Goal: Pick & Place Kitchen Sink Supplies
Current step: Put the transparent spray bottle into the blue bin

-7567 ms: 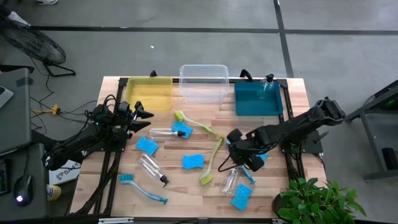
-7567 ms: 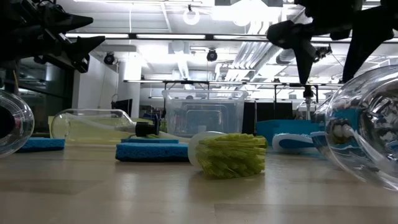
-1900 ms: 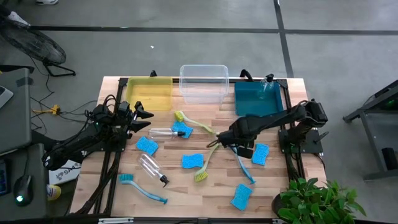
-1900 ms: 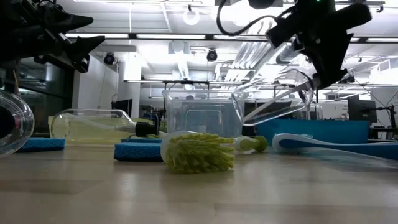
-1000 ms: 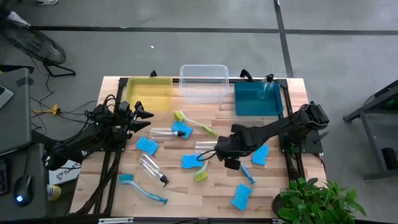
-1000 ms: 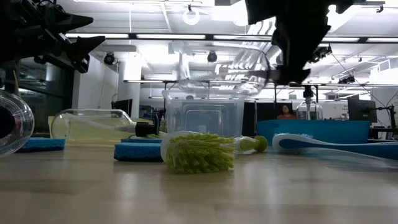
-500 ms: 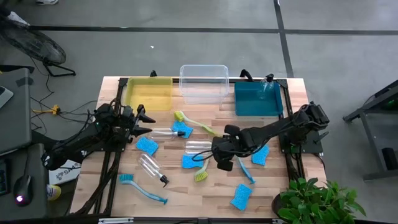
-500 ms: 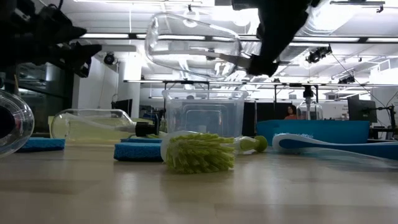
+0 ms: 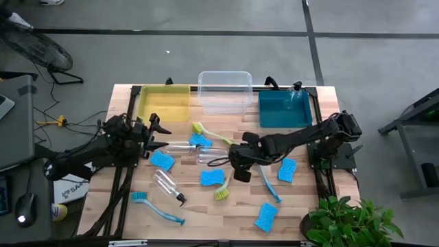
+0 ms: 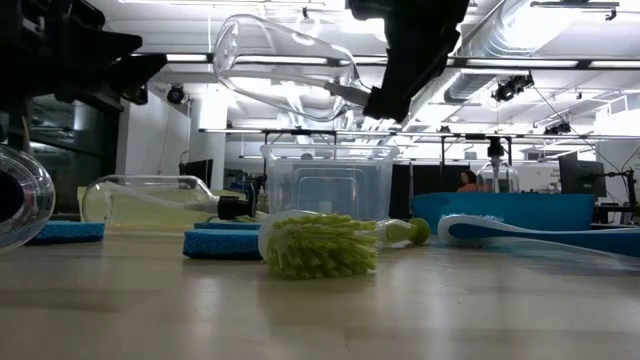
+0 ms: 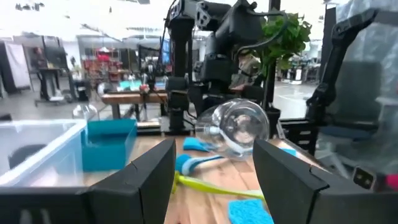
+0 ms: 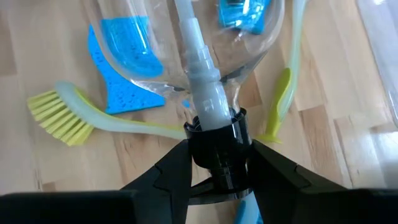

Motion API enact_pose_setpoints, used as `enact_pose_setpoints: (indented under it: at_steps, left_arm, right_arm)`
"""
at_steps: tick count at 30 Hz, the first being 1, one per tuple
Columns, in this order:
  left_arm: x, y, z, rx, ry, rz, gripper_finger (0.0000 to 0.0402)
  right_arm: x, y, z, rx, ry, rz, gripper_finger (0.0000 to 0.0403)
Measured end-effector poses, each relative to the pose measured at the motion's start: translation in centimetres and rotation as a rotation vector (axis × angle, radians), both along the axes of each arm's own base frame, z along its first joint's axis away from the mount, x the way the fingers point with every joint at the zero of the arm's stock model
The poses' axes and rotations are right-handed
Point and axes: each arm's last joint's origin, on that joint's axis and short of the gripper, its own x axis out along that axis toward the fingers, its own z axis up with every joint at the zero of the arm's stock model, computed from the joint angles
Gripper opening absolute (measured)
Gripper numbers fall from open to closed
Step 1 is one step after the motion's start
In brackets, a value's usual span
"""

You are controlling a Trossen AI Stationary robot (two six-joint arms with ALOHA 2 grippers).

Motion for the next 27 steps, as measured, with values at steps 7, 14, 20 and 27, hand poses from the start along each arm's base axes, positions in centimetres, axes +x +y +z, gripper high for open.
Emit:
enact_pose_setpoints:
  at_steps: [7, 14, 20, 27]
  left_arm:
    - [1.3, -1.2, -0.7, -0.016, 0.072, 0.016, 0.0209]
    - [2.8, -2.3, -0.4, -0.039, 0.072, 0.051, 0.0221]
    - [4.6, -2.9, 1.1, -0.052, 0.118, 0.091, 0.0289]
    - [7.5, -3.0, 1.3, -0.093, 0.263, 0.096, 0.0368]
  right_arm:
    - [0.1, -0.5, 0.0, 0.008, 0.006, 0.006, 0.0133]
    - [0.2, -0.8, 0.0, 0.012, 0.008, 0.001, 0.0133]
    - [0.2, -0.8, 0.0, 0.008, 0.012, 0.007, 0.0133]
    - [0.1, -0.9, -0.1, 0.0, 0.025, 0.015, 0.0133]
